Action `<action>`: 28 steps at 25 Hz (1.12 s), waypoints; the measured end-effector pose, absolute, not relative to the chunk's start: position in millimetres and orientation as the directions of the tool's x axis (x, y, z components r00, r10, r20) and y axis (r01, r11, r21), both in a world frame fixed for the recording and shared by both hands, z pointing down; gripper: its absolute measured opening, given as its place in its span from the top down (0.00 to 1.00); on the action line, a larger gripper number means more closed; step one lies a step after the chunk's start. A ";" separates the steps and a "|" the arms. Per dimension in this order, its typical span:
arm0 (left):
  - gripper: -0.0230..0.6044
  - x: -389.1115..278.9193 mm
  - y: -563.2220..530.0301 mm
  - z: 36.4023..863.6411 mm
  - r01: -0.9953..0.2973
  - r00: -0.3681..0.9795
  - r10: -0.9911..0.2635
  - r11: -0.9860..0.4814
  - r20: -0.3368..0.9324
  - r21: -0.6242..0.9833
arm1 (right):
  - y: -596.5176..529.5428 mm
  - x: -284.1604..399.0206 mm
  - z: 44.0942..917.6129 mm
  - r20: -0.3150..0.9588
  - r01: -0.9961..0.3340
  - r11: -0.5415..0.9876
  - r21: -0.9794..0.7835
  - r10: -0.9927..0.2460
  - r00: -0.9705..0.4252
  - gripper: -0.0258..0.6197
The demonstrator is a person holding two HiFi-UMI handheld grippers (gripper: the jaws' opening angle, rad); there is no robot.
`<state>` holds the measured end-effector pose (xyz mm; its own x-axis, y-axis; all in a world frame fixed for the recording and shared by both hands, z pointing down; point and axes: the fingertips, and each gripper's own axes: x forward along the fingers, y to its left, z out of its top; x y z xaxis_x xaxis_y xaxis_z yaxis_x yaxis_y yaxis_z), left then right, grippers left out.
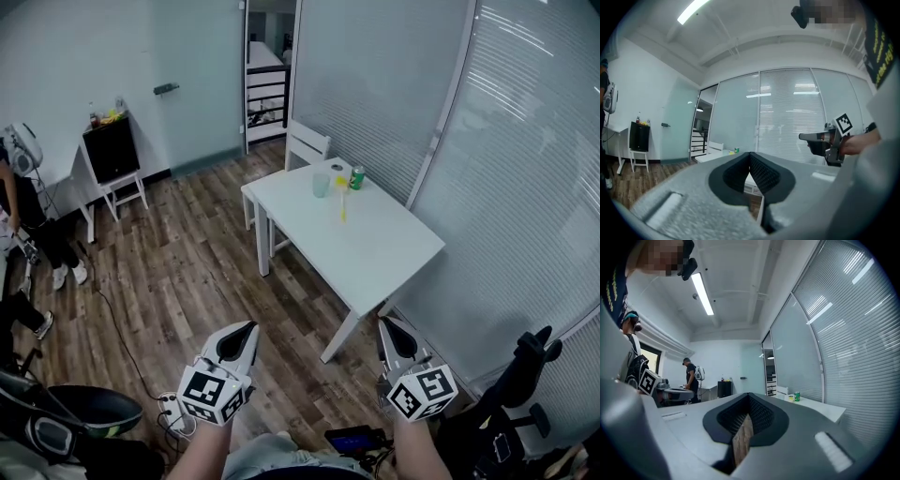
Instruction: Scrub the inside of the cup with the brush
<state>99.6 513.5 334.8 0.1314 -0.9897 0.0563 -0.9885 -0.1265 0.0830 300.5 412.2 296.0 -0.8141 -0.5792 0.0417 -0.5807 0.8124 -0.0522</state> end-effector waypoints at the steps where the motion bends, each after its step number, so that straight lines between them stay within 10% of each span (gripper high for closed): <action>1: 0.96 94.1 512.1 336.9 -0.989 0.128 -0.990 -0.123 0.059 0.085 | 407.2 298.3 297.2 0.042 -0.585 0.809 -0.060 -0.584 -0.811 0.95; 28: 0.96 50.2 440.0 376.3 -0.991 0.083 -0.990 -0.071 0.113 0.110 | 323.7 242.8 330.7 0.059 -0.539 0.835 -0.109 -0.536 -0.842 0.95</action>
